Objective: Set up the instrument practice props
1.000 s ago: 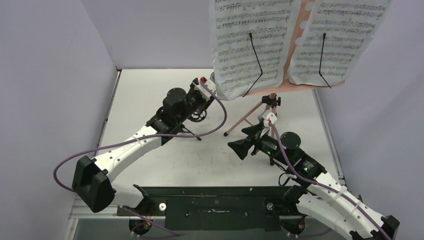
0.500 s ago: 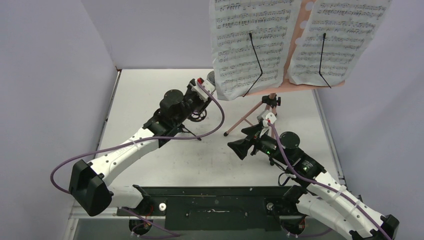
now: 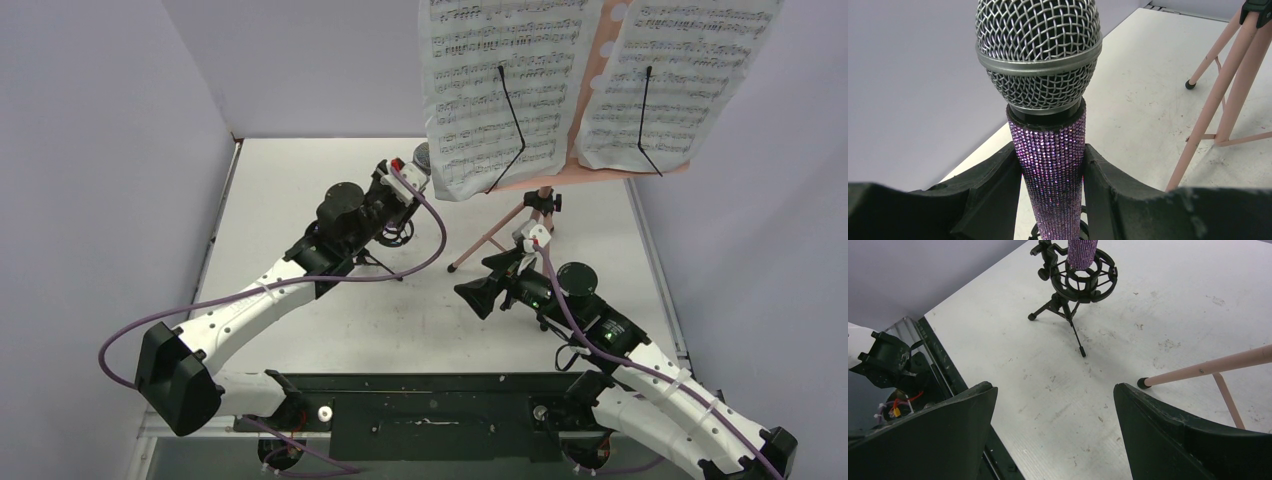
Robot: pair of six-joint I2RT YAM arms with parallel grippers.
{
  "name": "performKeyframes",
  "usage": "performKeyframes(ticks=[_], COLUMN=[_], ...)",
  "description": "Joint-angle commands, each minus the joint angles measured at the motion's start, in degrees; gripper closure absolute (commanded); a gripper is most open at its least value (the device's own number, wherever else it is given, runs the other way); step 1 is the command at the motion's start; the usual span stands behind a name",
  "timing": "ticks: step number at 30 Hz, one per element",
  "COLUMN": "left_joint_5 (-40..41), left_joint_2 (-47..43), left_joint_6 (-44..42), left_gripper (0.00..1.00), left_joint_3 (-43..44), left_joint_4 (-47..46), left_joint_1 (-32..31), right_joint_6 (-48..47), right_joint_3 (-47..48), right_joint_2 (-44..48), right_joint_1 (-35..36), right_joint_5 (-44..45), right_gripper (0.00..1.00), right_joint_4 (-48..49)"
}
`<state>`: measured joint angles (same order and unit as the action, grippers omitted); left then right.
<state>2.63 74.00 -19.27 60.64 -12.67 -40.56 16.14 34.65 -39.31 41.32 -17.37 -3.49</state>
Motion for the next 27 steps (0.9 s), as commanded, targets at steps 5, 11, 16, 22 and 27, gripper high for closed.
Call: performKeyframes(ticks=[5, 11, 16, 22, 27], left_joint_5=[-2.5, -2.6, -1.6, 0.9, 2.0], left_joint_2=[-1.3, -1.7, -1.9, -1.8, -1.9], left_joint_6=[2.0, 1.7, 1.5, 0.7, 0.1], left_gripper=[1.0, 1.0, 1.0, 1.0, 1.0], left_joint_3=[0.1, 0.2, -0.2, -1.3, -1.3], left_joint_4=[-5.6, -5.8, -5.4, -5.2, -5.1], left_joint_1=[-0.3, -1.4, -1.6, -1.5, -1.2], right_joint_6=[0.1, 0.1, 0.0, 0.0, -0.1], right_joint_3=[0.3, 0.3, 0.3, 0.3, 0.5], right_joint_2=[-0.2, -0.3, -0.3, -0.6, -0.7], right_joint_1=[0.0, 0.0, 0.0, 0.0, 0.0], right_joint_5=[0.4, 0.4, 0.4, 0.3, 0.3], right_gripper=[0.1, 0.1, 0.1, 0.1, 0.1], right_joint_4=[3.0, 3.0, 3.0, 3.0, 3.0])
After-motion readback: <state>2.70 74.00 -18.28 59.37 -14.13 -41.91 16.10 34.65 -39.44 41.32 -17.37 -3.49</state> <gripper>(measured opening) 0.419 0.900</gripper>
